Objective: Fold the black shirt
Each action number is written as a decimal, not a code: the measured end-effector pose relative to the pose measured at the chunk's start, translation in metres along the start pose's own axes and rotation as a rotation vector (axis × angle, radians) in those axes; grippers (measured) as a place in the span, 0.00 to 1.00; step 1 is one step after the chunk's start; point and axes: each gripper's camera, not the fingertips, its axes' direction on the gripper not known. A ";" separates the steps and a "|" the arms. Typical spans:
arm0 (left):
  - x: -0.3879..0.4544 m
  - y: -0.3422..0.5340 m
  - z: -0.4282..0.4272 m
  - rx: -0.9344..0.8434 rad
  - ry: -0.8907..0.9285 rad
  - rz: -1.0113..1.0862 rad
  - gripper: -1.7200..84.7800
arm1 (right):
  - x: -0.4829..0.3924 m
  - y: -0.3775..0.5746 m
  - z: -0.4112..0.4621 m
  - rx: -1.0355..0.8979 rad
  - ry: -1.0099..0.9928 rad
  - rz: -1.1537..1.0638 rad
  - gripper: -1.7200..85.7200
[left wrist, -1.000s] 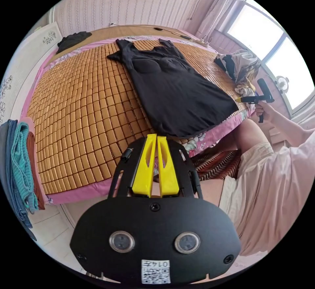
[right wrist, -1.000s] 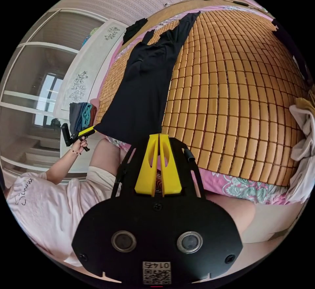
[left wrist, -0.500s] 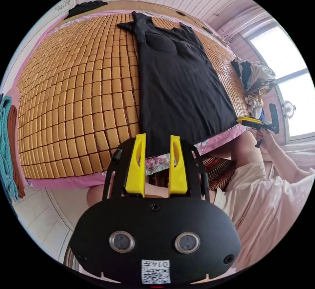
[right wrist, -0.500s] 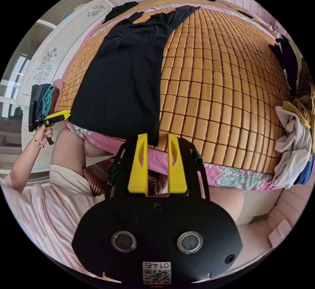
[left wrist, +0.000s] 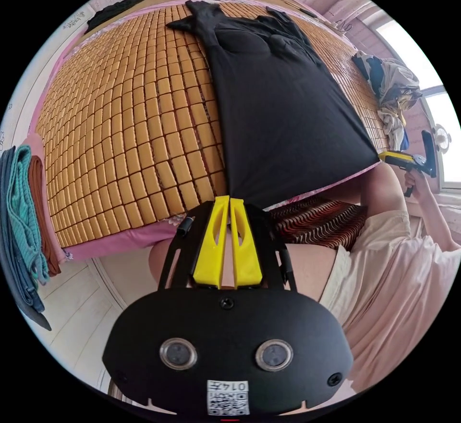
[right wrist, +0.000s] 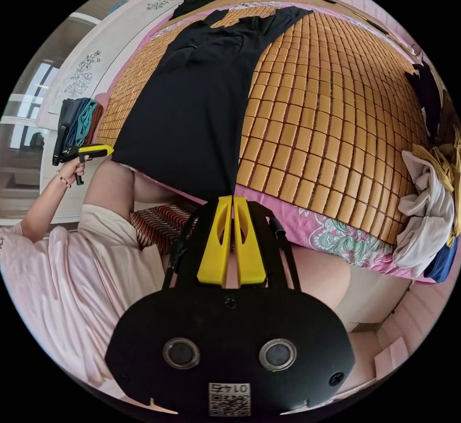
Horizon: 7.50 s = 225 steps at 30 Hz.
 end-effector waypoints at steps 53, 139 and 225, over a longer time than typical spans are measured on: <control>0.277 -0.638 0.021 0.069 0.053 0.415 0.10 | 0.228 -0.028 -0.191 0.278 0.421 0.697 0.12; 0.398 -0.519 0.087 0.071 0.210 0.728 0.07 | 0.283 0.030 -0.201 0.314 0.385 0.844 0.08; -0.305 0.182 -0.183 0.307 0.044 -0.761 0.01 | -0.013 -0.621 0.413 0.063 0.152 -0.762 0.02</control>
